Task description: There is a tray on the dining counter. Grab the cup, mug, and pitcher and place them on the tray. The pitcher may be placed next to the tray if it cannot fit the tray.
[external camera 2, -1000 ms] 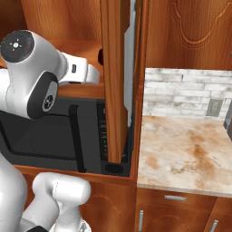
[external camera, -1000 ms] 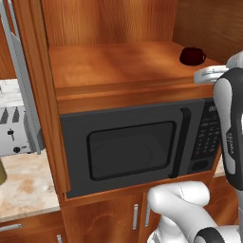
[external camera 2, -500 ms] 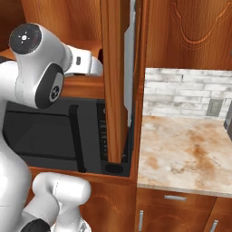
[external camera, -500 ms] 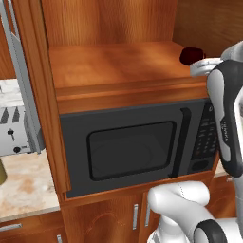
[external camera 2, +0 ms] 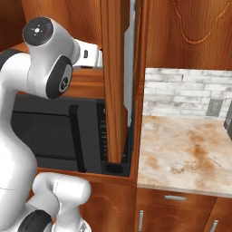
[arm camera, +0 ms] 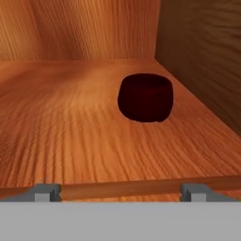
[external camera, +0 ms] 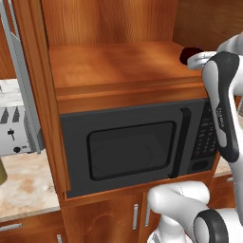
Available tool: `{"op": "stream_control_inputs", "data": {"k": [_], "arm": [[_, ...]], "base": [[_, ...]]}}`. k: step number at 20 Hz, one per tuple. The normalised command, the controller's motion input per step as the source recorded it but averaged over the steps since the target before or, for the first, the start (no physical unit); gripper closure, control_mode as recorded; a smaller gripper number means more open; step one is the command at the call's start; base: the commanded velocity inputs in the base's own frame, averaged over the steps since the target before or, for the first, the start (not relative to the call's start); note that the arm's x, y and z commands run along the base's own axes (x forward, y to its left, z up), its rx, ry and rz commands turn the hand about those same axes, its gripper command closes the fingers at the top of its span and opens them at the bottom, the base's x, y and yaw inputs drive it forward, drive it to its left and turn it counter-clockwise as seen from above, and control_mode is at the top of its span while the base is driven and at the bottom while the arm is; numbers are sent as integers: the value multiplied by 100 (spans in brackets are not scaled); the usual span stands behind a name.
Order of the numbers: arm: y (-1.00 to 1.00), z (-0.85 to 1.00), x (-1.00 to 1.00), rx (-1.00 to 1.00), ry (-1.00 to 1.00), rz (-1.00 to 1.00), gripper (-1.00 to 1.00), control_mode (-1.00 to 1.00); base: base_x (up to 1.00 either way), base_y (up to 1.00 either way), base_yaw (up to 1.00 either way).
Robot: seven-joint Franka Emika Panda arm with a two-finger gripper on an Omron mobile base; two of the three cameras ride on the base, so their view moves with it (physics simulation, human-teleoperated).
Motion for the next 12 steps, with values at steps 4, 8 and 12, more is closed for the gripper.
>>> {"op": "stream_control_inputs", "data": {"k": [4, 8, 12], "arm": [[-16, 0, 23, 0, 0, 0, -100, -100], [-22, 0, 18, 0, 0, 0, -100, -100], [-16, 0, 17, 0, 0, 0, -100, -100]], "base": [[0, 0, 0], [0, 0, 0], [0, 0, 0]]}}
